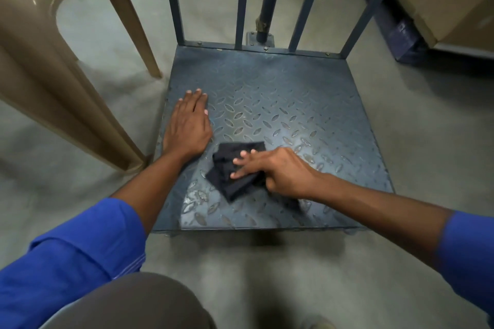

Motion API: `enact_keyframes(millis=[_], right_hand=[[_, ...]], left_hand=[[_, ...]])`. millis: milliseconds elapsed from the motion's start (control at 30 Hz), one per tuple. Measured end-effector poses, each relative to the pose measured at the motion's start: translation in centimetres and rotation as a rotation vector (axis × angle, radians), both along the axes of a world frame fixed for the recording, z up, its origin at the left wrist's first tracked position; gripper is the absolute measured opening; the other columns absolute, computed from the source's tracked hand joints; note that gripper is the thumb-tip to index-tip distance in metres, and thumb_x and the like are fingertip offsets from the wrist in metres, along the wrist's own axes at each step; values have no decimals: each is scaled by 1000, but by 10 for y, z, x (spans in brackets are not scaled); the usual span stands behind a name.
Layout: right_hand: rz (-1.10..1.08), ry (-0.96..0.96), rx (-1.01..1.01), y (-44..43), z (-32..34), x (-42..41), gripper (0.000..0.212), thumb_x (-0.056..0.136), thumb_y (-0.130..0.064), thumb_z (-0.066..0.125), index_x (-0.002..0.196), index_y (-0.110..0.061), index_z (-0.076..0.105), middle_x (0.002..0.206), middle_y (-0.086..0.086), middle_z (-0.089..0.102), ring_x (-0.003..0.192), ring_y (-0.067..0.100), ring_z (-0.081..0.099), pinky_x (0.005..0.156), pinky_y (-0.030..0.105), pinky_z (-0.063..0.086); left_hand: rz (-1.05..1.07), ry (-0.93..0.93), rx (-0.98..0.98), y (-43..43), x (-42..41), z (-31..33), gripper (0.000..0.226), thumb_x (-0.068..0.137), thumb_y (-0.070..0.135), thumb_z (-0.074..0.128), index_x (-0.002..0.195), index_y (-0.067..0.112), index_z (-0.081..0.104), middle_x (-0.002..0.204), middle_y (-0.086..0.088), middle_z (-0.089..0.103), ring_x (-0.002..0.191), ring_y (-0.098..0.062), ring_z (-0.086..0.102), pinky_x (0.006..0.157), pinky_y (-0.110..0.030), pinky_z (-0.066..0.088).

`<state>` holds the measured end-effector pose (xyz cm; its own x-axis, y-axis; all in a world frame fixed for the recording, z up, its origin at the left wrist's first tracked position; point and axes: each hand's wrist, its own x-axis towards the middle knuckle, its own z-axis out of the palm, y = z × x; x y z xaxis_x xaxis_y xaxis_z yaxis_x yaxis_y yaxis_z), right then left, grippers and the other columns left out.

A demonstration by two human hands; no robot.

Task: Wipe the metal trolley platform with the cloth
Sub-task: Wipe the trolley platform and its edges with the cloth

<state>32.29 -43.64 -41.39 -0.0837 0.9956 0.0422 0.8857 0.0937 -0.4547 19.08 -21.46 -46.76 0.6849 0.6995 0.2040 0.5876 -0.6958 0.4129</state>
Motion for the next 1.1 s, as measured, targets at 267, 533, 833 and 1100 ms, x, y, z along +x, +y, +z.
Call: enact_keyframes(millis=[267, 533, 833, 1100], right_hand=[[-711, 292, 72, 27, 51, 60, 68, 91, 16, 49, 132, -34, 70, 121, 0, 74, 111, 18, 68, 102, 43, 57], [-202, -254, -245, 11, 2, 20, 104, 83, 15, 47, 165, -40, 13, 173, -2, 4, 160, 20, 8, 120, 45, 39], [190, 278, -199, -38, 24, -46, 75, 78, 15, 46, 141, -22, 65, 147, -1, 62, 140, 15, 54, 121, 44, 39], [-390, -138, -179, 6, 10, 39, 78, 95, 10, 47, 157, -36, 39, 165, -3, 38, 152, 25, 37, 119, 49, 41]], left_hand=[[-62, -17, -23, -12, -18, -4, 51, 112, 21, 34, 160, 3, 36, 168, -16, 31, 159, -30, 21, 132, -43, 12], [-70, -43, -22, -16, -27, -4, 50, 110, 19, 36, 157, 3, 40, 166, -16, 36, 157, -30, 26, 131, -45, 17], [-53, -39, -33, -20, -29, 0, 51, 112, 23, 35, 160, 8, 37, 168, -12, 33, 158, -26, 24, 132, -41, 14], [-48, -90, -45, -20, -29, 0, 48, 110, 18, 40, 156, 5, 44, 165, -14, 39, 156, -28, 29, 131, -39, 15]])
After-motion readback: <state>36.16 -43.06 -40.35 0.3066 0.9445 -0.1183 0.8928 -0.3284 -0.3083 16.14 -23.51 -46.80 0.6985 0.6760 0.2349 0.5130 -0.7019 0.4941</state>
